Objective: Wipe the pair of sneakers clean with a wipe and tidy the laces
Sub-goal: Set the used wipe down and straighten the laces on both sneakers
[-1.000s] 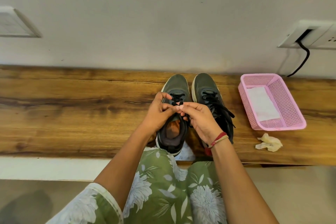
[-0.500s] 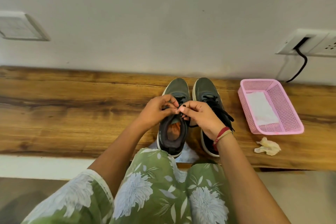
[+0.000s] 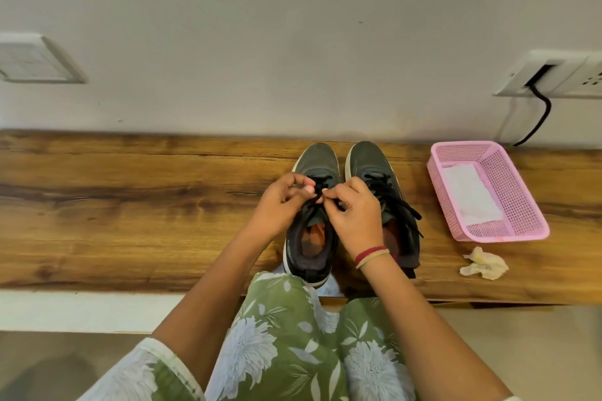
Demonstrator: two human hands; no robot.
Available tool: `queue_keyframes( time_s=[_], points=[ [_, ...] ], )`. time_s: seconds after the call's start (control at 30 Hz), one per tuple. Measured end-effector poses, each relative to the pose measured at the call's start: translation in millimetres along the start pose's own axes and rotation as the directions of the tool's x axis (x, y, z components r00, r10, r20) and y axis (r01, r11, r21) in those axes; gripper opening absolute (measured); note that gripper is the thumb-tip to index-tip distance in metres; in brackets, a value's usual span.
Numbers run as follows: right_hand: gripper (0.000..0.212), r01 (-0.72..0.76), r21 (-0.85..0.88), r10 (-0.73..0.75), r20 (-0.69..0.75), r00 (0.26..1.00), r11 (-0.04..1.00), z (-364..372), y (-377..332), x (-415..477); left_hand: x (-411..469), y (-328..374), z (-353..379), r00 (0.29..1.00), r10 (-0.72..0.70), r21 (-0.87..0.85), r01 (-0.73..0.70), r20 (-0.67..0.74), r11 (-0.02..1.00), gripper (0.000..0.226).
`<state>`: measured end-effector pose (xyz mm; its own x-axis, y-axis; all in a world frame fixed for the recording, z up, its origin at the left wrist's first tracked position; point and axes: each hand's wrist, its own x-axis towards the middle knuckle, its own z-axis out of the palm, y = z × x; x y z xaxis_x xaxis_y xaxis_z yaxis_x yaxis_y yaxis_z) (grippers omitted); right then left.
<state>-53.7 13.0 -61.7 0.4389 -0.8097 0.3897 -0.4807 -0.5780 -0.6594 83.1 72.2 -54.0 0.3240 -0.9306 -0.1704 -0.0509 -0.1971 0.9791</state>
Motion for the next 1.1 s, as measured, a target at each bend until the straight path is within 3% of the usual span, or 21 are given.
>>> queue_keyframes(
  time_s=[0.13, 0.43, 0.57, 0.67, 0.83, 1.03, 1.1],
  points=[
    [0.006, -0.056, 0.069, 0.058, -0.031, 0.998, 0.996, 4, -1, -7, 3, 1, -2, 0.999, -0.002, 0.058, -0.001, 0.05, 0.998, 0.026],
    [0.012, -0.188, 0.218, 0.207, -0.066, 0.976, 0.958, 2, -5, 3, 19, 0, -7, 0.992, 0.069, 0.128, -0.083, 0.109, 0.988, 0.027],
    [0.012, -0.278, 0.298, 0.29, 0.001, 0.957, 0.913, 0, 0, 2, 18, -7, -8, 0.994, 0.084, 0.248, -0.098, 0.064, 0.964, 0.02],
    [0.012, -0.32, 0.331, 0.341, -0.007, 0.94, 0.888, 0, 1, 2, 15, -12, -6, 0.992, 0.116, 0.396, -0.089, -0.045, 0.914, 0.013],
    [0.013, -0.465, 0.251, 0.48, -0.001, 0.877, 0.849, -4, 7, 6, 10, -22, -8, 0.976, 0.083, 0.538, 0.039, -0.199, 0.842, 0.006],
    [0.017, -0.537, 0.058, 0.539, -0.022, 0.842, 0.842, -9, 25, 0, 0, -24, -15, 0.967, 0.123, 0.711, 0.076, -0.223, 0.699, 0.011],
    [0.017, -0.538, 0.036, 0.538, 0.0, 0.843, 0.842, -11, 19, -2, -6, -22, -15, 0.958, 0.113, 0.711, 0.113, -0.262, 0.694, 0.011]
  ],
)
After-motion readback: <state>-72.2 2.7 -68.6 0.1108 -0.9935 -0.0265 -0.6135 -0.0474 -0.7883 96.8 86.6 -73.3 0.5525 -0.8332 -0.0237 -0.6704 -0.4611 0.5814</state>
